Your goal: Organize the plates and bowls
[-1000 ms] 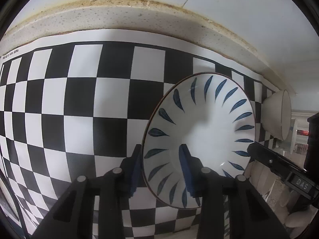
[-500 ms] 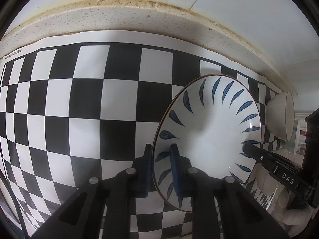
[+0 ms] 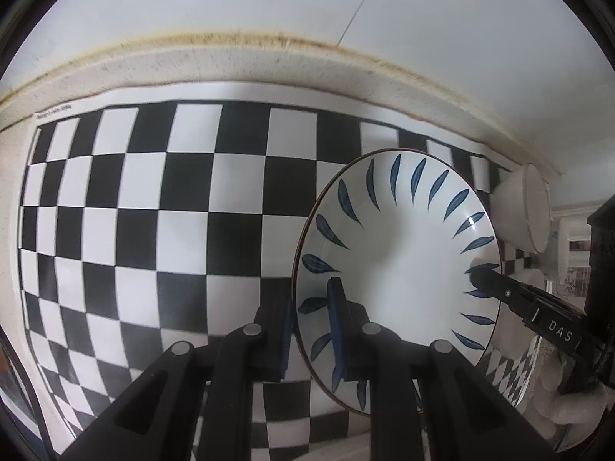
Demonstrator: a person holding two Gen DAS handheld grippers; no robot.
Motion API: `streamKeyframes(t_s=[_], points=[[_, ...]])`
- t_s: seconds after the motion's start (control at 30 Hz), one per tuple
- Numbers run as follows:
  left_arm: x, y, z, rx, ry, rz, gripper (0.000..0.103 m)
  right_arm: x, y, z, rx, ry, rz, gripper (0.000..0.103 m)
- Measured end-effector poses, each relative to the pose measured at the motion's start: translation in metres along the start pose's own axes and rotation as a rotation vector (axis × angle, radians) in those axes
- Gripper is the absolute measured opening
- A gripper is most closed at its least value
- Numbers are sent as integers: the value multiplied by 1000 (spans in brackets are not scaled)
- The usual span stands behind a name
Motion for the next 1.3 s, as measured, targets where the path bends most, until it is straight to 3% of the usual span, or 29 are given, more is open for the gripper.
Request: streamKeyframes(t_s=[0.2,0.67,1.03,1.3], points=[[6,-40,-20,47,28,-24,15,-12,-40,-23,43,-22,39,12],[17,-120,-101,119,108,-17,15,-31,-116,-120,86,-80,92,12],[15,-129,-160,98,122,-40,15,-24,-129,-194,74,-78,90,12],[10,-109,-188,39,120,-26,15,-8,-112,-220,23,-74,80,12]])
Point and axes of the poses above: each gripper's, at about its wrist camera, not at the fingertips, and y roughly the way its jaws point, x to its right, z to its top, the point moved 4 cm from there along y, roughly the way its jaws point, and after that the axes turned 6 degrees about x, right-handed, at the moved point
